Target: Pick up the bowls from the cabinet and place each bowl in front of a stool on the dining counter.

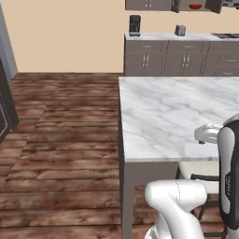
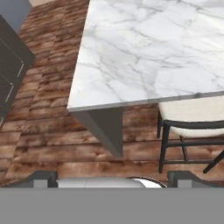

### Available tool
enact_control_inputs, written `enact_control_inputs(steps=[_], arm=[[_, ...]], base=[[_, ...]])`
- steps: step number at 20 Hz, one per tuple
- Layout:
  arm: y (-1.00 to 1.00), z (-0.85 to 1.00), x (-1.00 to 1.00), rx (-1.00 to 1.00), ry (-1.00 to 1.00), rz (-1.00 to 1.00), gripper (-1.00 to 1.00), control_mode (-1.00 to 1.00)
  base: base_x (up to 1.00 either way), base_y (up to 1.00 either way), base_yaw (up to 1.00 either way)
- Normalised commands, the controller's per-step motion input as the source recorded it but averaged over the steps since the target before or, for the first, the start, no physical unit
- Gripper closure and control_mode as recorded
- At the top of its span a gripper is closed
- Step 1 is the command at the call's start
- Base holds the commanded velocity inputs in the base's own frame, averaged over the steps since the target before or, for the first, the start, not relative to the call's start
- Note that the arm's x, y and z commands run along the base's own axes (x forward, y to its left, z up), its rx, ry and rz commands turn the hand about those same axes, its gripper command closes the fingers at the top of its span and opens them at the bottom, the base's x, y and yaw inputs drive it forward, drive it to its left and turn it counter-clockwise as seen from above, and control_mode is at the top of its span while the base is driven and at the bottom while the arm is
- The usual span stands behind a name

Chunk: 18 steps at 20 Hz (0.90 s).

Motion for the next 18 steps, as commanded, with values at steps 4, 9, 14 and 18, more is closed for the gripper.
enact_control_inputs(steps=[4, 9, 14, 18], arm=[[0.0, 0.0, 0.0, 0.0, 0.0, 0.0, -1.0, 1.0], [0.0, 0.0, 0.0, 0.0, 0.0, 0.0, -1.0, 1.0], [0.0, 0.0, 0.0, 0.0, 0.0, 0.0, -1.0, 1.0], [0.0, 0.0, 0.0, 0.0, 0.0, 0.0, -1.0, 1.0]], base=[[0.21, 1.0, -0.17], [0.33, 1.0, -0.41], [0.33, 1.0, -0.41], [0.41, 1.0, -0.41]])
